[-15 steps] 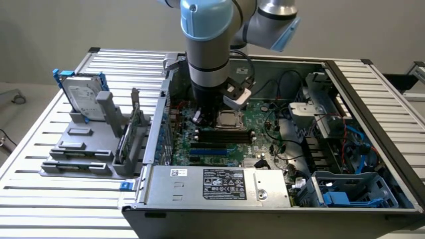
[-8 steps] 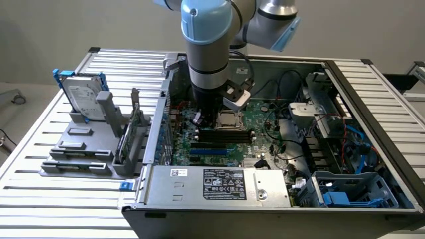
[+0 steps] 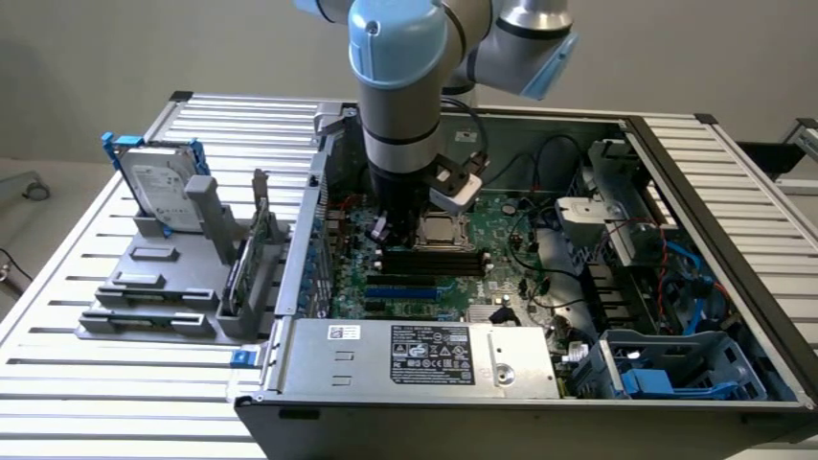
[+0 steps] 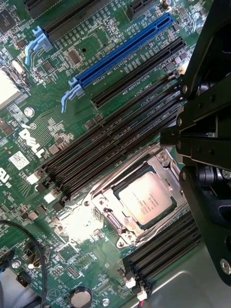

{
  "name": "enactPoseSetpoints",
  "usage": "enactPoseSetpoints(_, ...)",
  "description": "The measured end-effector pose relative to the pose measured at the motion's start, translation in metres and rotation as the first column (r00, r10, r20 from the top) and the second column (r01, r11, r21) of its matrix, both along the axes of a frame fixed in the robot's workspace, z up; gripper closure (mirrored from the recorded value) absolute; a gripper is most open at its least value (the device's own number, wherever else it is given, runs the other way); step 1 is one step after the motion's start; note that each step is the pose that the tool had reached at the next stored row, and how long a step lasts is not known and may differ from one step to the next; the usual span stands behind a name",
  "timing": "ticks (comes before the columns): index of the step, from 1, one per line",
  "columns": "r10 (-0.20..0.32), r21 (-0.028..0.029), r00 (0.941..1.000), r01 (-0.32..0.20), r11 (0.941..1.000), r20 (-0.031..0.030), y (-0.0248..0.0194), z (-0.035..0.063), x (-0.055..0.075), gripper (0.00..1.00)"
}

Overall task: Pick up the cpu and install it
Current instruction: 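Install the first cpu locking lever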

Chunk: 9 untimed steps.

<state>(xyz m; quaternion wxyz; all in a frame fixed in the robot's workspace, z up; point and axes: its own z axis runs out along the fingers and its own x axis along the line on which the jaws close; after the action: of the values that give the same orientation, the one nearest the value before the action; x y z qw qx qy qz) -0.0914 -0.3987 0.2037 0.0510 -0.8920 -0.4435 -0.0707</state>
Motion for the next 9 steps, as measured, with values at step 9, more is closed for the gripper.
enactPoseSetpoints(9,0.008,0.0025,1.0,-0.008,1.0,0.0,0.001,-0.0017,-0.0001,0.89)
